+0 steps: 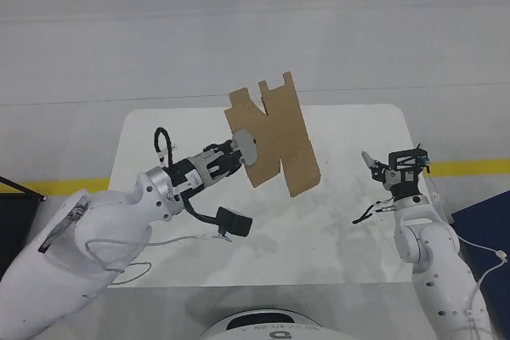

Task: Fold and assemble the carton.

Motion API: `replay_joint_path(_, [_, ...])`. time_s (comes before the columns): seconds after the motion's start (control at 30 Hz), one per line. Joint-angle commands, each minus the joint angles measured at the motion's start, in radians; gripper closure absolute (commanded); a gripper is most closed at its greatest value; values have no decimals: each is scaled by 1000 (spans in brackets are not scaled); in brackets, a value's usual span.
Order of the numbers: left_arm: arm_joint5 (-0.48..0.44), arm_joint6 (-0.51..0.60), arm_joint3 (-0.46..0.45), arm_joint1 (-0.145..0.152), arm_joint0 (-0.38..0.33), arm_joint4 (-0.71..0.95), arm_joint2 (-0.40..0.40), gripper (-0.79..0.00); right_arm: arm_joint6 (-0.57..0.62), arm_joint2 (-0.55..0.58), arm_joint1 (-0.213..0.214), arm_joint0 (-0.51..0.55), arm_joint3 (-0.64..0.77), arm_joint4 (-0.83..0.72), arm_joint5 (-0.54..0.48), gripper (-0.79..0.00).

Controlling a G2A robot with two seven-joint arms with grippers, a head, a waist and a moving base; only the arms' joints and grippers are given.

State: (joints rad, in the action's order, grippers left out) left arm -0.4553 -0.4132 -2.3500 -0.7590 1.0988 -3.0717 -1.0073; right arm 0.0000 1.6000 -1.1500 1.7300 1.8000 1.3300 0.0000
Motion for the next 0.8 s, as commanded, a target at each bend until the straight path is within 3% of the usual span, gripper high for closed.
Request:
replay_joint_path(0.0, [-22,39,0,23,-59,0,86,0,0,0,0,0,0,0,0,-785])
replay_joint_path(0.07, [-34,106,0,33,-92,0,146,0,0,0,0,0,0,0,0,-785])
replay_joint_path(0.47, [-34,120,14,31,-83,21,143,0,0,0,0,0,0,0,0,-785])
replay_joint_path(0.53, [-83,195,74,20,-53,188,104,0,0,0,0,0,0,0,0,-785])
replay_joint_path(0.63, [-127,282,187,-3,-26,605,13,0,0,0,0,0,0,0,0,-785])
replay_joint_path(0.77, [-135,283,427,-30,3,1155,-71,0,0,0,0,0,0,0,0,-785])
